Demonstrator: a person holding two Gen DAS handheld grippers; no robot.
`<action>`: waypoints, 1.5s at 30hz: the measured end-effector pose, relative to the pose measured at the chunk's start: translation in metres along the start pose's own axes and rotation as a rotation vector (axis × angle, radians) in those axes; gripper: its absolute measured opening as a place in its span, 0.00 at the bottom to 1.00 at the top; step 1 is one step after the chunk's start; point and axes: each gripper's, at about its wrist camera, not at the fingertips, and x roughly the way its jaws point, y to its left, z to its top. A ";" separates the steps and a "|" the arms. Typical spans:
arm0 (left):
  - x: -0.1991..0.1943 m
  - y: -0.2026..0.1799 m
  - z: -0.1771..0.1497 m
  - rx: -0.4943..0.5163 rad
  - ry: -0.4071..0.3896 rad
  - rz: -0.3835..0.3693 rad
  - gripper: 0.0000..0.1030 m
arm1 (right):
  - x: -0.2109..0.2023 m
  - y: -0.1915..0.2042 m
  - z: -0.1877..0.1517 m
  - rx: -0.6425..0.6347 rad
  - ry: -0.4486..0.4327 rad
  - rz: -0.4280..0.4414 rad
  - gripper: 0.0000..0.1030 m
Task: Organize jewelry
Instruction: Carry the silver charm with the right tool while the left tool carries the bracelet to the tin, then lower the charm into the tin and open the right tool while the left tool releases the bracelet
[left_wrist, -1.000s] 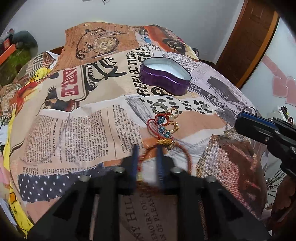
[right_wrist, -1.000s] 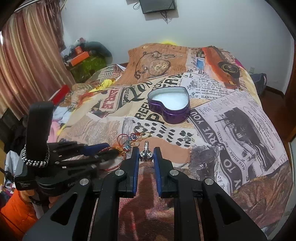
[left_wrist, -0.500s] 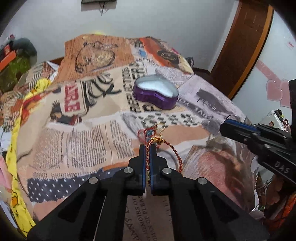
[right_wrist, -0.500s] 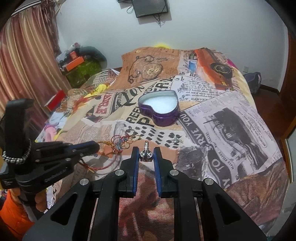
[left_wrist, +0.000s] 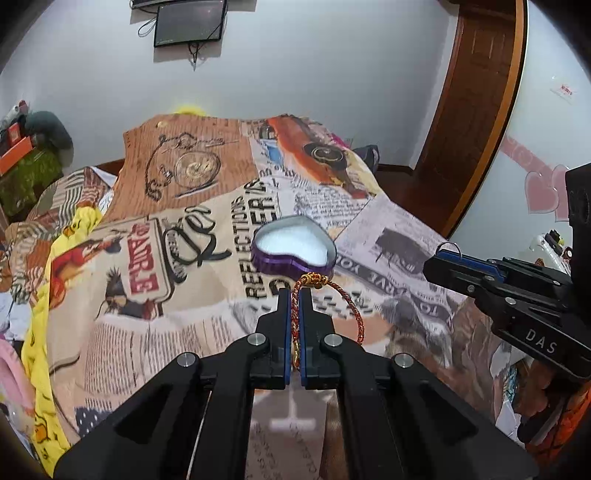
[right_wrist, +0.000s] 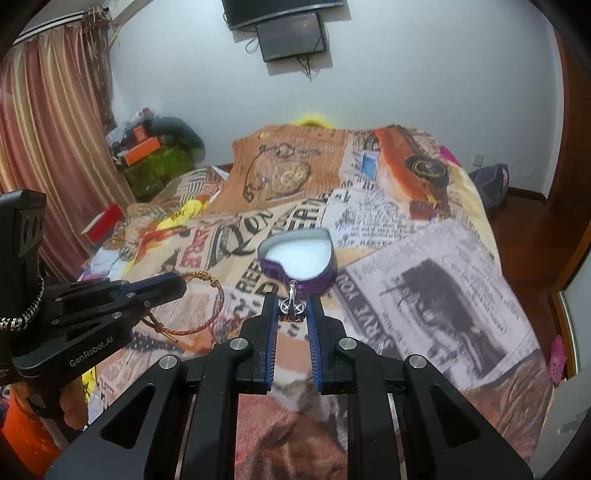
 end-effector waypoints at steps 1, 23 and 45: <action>0.001 -0.001 0.003 0.004 -0.003 0.002 0.02 | 0.000 -0.001 0.002 0.000 -0.005 -0.001 0.13; 0.072 0.015 0.059 -0.003 -0.019 0.007 0.02 | 0.059 -0.024 0.038 0.010 0.001 0.002 0.13; 0.140 0.027 0.064 0.010 0.107 0.008 0.02 | 0.119 -0.023 0.037 -0.061 0.141 0.032 0.13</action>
